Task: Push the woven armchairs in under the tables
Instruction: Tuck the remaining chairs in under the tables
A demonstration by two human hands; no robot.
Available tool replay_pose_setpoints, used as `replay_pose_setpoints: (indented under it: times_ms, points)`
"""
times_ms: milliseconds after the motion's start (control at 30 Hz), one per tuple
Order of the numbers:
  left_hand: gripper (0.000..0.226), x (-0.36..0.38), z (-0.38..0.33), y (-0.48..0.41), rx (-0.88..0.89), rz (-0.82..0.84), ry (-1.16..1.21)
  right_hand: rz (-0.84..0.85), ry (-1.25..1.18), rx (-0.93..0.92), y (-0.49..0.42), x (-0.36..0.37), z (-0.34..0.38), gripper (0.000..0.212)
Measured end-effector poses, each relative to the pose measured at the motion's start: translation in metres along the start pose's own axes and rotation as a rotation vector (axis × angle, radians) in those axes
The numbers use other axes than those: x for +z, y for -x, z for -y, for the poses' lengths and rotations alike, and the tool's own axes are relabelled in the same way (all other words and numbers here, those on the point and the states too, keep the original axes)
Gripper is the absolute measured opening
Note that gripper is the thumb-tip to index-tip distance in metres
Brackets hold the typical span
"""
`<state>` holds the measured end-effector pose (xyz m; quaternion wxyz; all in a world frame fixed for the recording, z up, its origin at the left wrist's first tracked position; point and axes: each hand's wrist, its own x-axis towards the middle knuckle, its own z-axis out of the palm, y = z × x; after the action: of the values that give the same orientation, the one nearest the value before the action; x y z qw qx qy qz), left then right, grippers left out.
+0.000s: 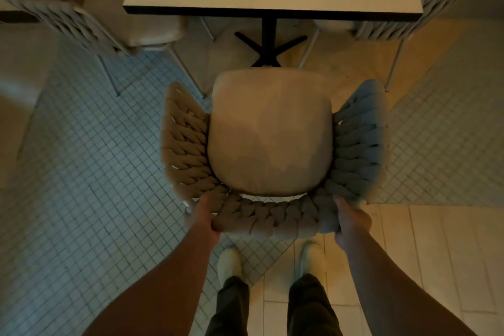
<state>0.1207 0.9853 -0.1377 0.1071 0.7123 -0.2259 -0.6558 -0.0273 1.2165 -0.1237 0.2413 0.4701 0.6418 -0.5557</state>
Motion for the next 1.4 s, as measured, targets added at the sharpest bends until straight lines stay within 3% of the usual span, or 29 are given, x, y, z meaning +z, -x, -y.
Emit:
replay_pose_setpoints:
  times_ms: [133, 233, 433, 600, 833, 1233, 1333, 1400]
  points:
    - [0.041, 0.004, 0.004, -0.003, 0.1, -0.072, 0.082, 0.006, -0.095, 0.005, -0.007, 0.003, -0.002, 0.052]
    - [0.044, 0.007, 0.006, -0.005, 0.131, -0.052, 0.105, -0.009, -0.128, -0.018, -0.01, 0.004, 0.001, 0.044]
    - [0.026, 0.032, -0.022, -0.005, 0.185, 0.018, 0.034, -0.031, -0.166, -0.046, -0.011, 0.024, 0.018, 0.041]
    - [0.038, 0.055, -0.043, -0.018, 0.208, 0.059, 0.001, -0.031, -0.184, -0.047, -0.018, 0.043, 0.036, 0.042]
    - [0.03, 0.081, -0.043, -0.017, 0.197, 0.092, 0.077, -0.016, -0.167, -0.079, -0.031, 0.052, 0.067, 0.043]
    - [0.044, 0.116, -0.037, -0.017, 0.179, 0.125, 0.124, 0.045, -0.087, -0.141, -0.053, 0.055, 0.111, 0.043]
    - [0.052, 0.114, -0.039, -0.015, 0.242, 0.028, -0.057, 0.074, 0.022, -0.164, -0.059, 0.049, 0.107, 0.042]
    - [0.076, 0.102, -0.044, -0.016, 0.47, -0.11, -0.417, 0.036, 0.318, -0.295, -0.055, 0.04, 0.097, 0.038]
